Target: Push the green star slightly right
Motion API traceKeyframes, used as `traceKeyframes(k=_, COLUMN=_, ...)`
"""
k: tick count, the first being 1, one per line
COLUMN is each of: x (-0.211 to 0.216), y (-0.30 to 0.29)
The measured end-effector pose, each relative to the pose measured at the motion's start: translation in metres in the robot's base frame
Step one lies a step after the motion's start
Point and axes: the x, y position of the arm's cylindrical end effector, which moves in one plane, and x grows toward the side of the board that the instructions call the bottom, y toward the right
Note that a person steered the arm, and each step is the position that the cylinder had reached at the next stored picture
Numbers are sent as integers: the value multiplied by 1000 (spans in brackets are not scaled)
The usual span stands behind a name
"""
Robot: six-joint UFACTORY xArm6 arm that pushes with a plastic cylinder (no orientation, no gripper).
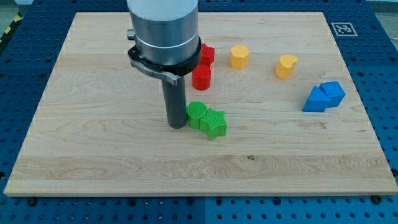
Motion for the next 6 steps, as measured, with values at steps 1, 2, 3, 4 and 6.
traceKeyframes(k=1, x=-1, y=21)
traceKeyframes(k=2, x=-3, y=39)
traceKeyframes(k=3, x=-3, y=36)
traceKeyframes(k=4, x=20, y=36)
traceKeyframes(k=6, x=30, y=77)
